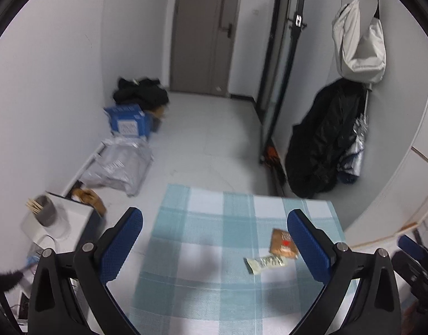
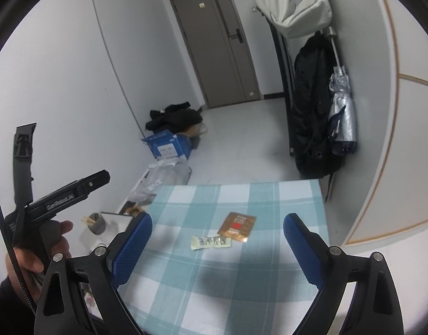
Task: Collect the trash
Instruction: 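Bring both tools back over the table toward the brown sachet, then grasp the brown LOVE sachet with the right gripper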
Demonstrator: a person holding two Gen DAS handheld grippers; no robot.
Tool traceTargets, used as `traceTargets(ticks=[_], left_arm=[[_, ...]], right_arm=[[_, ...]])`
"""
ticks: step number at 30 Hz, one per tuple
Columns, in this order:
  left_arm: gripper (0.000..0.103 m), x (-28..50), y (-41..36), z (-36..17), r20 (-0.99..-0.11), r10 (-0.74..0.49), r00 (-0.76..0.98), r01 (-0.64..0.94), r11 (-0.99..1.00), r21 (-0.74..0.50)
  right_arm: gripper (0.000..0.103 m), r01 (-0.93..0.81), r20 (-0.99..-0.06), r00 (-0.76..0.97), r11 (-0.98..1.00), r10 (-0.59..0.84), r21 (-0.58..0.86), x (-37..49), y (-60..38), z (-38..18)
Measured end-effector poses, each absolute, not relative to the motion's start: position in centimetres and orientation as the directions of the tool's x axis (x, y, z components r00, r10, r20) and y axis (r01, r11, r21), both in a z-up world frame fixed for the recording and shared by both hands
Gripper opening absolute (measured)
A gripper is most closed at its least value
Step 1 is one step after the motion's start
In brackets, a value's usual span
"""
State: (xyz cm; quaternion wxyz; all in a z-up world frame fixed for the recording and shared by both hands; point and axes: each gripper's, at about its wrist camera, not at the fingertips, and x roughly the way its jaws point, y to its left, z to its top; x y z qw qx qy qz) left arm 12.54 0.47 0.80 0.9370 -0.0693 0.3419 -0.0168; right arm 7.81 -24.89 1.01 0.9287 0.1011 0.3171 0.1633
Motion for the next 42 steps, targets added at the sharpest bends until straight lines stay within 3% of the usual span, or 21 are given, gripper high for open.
traceTargets(ticks=[7,18,29,31,34,36,40,42], left_arm=[[0.102,13.9,1.7,-0.7,-0.693,-0.072,0.718,-0.027,0.991,-0.131],[0.102,16.2,4.0,-1.5,-0.747,-0.058,0.663,-0.086,0.985,-0.153],[0.102,17.9,5.3,-2.9,-0.792,-0.063,0.607,-0.127,0.976,-0.175],[0.102,18.0,5.4,-3.1,-0.798,-0.062,0.600,-0.129,0.977,-0.172],[0.102,18.3,5.3,-3.5,-0.807,-0.058,0.587,-0.131,0.977,-0.166],[0.102,18.4,5.2,-3.7,-0.812,-0.058,0.580,-0.133,0.977,-0.165],[0.102,18.8,5.1,-4.0,-0.819,-0.056,0.572,-0.134,0.978,-0.161],[0.102,18.8,5.0,-4.1,-0.821,-0.051,0.569,-0.135,0.979,-0.155]], right_arm=[[0.096,-0.227,-0.632,0.686,0.932,0.359,0.283,12.0,-23.3,-1.8],[0.094,-0.179,-0.850,0.457,0.963,0.262,0.201,20.9,-19.7,-11.0],[0.094,-0.179,-0.900,0.398,0.977,0.180,0.116,24.0,-16.8,-15.7],[0.092,-0.219,-0.900,0.419,0.975,0.119,0.028,23.7,-16.0,-15.9],[0.088,-0.235,-0.892,0.438,0.972,0.108,0.002,23.4,-16.0,-15.9],[0.076,-0.217,-0.884,0.456,0.976,0.101,-0.001,23.5,-16.6,-15.6],[0.069,-0.217,-0.880,0.465,0.976,0.100,-0.003,23.6,-17.0,-15.3],[0.060,-0.249,-0.875,0.470,0.968,0.115,-0.007,23.5,-16.9,-15.2]])
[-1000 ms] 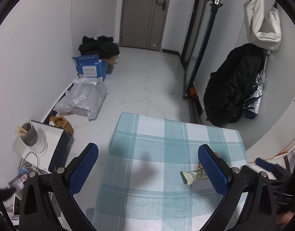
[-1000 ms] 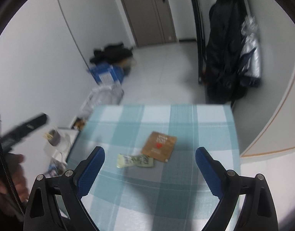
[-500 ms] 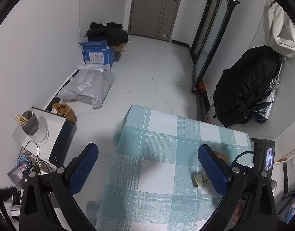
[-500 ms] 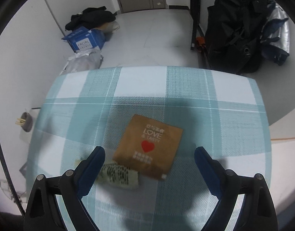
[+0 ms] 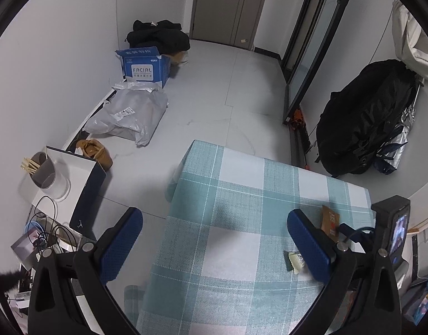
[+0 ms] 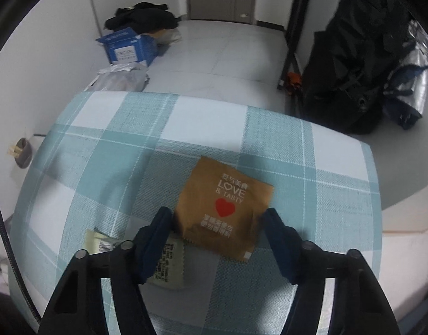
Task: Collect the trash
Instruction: 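Grasp the brown LOVE sachet with the right gripper, then grasp the yellow printed wrapper with the left gripper while the right holds the sachet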
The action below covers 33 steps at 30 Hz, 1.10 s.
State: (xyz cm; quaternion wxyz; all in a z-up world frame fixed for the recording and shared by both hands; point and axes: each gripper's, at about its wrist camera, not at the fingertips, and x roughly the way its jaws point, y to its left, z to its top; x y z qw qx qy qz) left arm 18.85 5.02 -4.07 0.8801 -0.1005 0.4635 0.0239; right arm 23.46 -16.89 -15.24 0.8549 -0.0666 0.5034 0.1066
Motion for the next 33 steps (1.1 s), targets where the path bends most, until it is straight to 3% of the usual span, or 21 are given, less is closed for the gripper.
traceTargets(ticks=[3,12,19,25,33], left_arm=[[0.102,19.0,5.0,-4.3,-0.824,-0.049,0.565,-0.138,0.979,-0.153],[0.102,19.3,3.9,-4.7,-0.831,-0.037,0.555,-0.124,0.984,-0.127],[0.102,19.9,2.8,-5.5,-0.842,-0.054,0.537,-0.098,0.987,-0.126],[0.102,20.2,0.9,-6.2,-0.858,-0.077,0.508,-0.047,0.992,-0.117],[0.102,20.4,-2.2,-7.4,-0.875,-0.123,0.467,0.062,0.992,-0.107]], right_arm=[[0.043,-0.292,-0.868,0.477,0.956,0.136,-0.011,23.1,-16.7,-15.0],[0.029,-0.325,-0.859,0.480,0.945,0.181,0.017,22.4,-17.6,-14.6],[0.026,-0.332,-0.848,0.464,0.938,0.256,0.101,22.3,-19.0,-14.3],[0.004,-0.326,-0.841,0.461,0.935,0.284,0.138,22.2,-21.0,-14.0],[0.003,-0.310,-0.827,0.474,0.937,0.302,0.164,22.0,-22.3,-13.3]])
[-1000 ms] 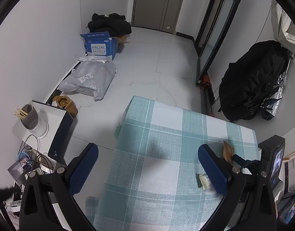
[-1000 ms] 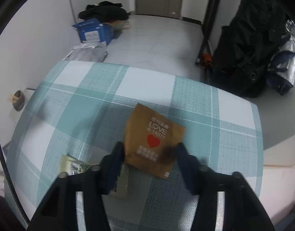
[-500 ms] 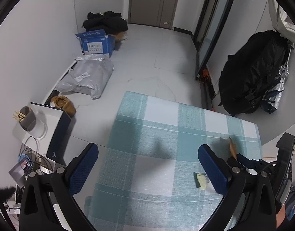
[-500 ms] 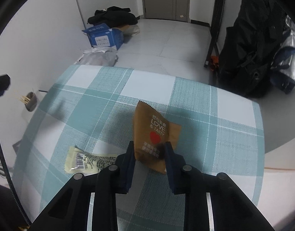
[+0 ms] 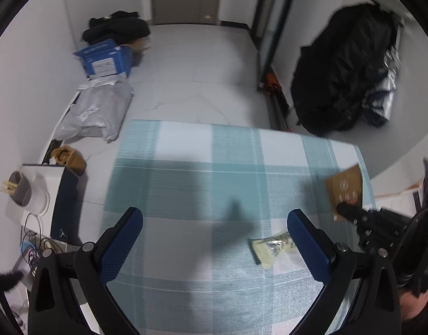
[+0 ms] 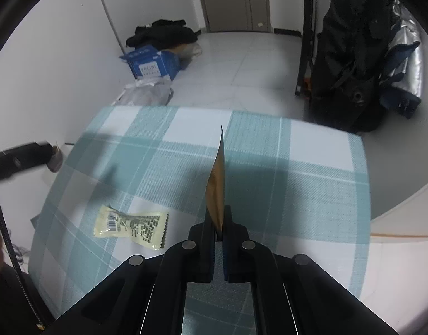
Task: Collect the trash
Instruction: 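Grasp the yellow printed wrapper with the left gripper while the right holds the sachet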
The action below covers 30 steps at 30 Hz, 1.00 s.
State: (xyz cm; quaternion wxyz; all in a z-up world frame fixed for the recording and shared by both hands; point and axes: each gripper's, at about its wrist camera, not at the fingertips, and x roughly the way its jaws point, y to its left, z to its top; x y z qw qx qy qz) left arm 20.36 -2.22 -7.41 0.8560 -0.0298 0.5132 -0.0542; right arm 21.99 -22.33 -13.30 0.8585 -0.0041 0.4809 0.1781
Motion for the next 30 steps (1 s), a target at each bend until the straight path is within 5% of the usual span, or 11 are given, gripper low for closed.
traceTargets(ticks=[15,23,30], left_arm=[[0.098,19.5,-8.0,-13.0,-0.943,-0.106,0.317,0.347,0.938,0.011],[0.022,19.1,-8.9,-11.6,-0.931,-0.161,0.329,0.406,0.914,-0.015],[0.012,19.3,-6.7,-11.6,-0.924,-0.232,0.304,0.296,0.945,-0.139]], right_arm=[[0.003,-0.269,-0.775,0.529,0.934,0.346,0.234,21.6,-26.6,-10.0],[0.003,-0.256,-0.751,0.549,0.929,0.368,0.268,21.4,-28.0,-8.9],[0.003,-0.242,-0.723,0.572,0.922,0.388,0.303,20.7,-28.6,-7.7]])
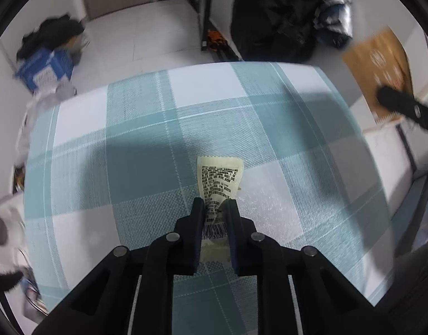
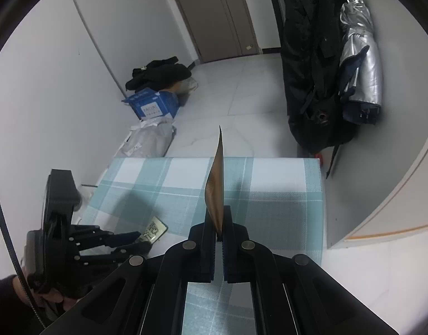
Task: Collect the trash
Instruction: 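Grasp the yellow printed wrapper with the left gripper while the right holds the sachet, then carry the sachet and yellow wrapper in both grippers toward the metal bin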
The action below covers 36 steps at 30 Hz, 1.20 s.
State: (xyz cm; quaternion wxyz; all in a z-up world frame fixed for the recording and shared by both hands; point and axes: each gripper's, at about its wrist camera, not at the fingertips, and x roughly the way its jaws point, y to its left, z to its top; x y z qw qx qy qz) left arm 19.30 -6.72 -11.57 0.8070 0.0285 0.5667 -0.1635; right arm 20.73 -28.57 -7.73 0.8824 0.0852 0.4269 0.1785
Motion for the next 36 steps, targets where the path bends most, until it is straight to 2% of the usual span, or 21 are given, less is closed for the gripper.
traceTargets(ticks=[4,18,28,36], left_arm=[[0.011,19.2,-6.4,-11.6,-0.922,-0.248,0.296,0.241,0.954,-0.179],[0.011,15.2,-7.4,-7.3,-0.852,-0.243,0.463,0.277,0.953,-0.121],[0.011,13.0,-6.0,-2.7,-0.772,-0.297,0.562,0.299,0.943,-0.145],[0.011,10.2,-5.8,1.3,-0.695,-0.365,0.619,0.320,0.926,-0.202]], right_arm=[[0.003,-0.232,-0.717,0.580,0.922,0.387,0.311,19.9,-28.8,-7.5],[0.003,-0.222,-0.689,0.609,0.919,0.392,0.326,16.8,-28.8,-5.9],[0.003,-0.229,-0.645,0.653,0.915,0.397,0.332,13.1,-27.5,-3.1],[0.003,-0.254,-0.610,0.697,0.925,0.378,0.283,9.0,-26.8,0.9]])
